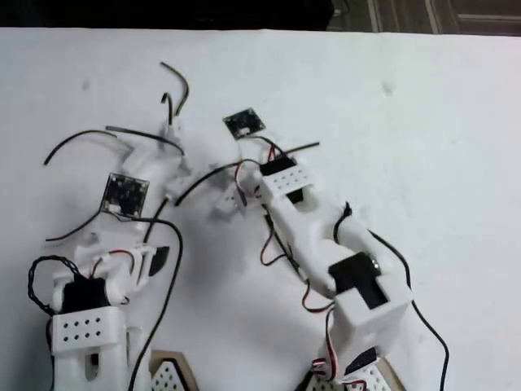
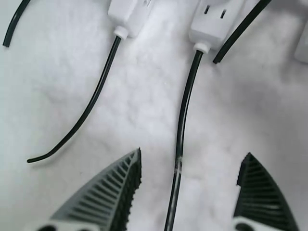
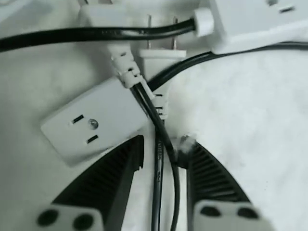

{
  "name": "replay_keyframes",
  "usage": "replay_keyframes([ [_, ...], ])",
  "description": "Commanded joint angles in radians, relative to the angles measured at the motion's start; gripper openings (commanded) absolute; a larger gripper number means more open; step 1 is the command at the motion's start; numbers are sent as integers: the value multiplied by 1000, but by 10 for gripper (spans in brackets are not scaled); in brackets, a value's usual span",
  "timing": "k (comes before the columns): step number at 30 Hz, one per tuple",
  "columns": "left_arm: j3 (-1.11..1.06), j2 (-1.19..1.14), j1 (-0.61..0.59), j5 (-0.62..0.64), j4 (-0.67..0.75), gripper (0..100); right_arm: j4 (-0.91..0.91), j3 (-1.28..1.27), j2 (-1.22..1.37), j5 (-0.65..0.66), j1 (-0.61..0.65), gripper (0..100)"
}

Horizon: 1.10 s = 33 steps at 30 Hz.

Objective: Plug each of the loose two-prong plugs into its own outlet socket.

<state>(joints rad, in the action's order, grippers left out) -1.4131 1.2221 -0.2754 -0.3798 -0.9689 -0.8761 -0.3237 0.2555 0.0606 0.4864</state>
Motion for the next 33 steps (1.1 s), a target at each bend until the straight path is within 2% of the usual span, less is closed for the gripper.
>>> replay_keyframes([
  [1,3,13,-2,3,15,320,4,44,7,9,-13,38],
  [2,3,13,-2,3,17,320,4,44,-2,9,-13,6],
  [14,3,15,-2,3,20,320,-25,-176,-433,2,-13,17],
  [21,3,15,-2,3,20,320,-28,-285,-673,3,-120,17],
  [25,3,15,-1,3,20,320,-111,-290,-773,9,-176,17],
  [33,3,15,-1,3,20,320,-165,-296,-908,11,-165,17],
])
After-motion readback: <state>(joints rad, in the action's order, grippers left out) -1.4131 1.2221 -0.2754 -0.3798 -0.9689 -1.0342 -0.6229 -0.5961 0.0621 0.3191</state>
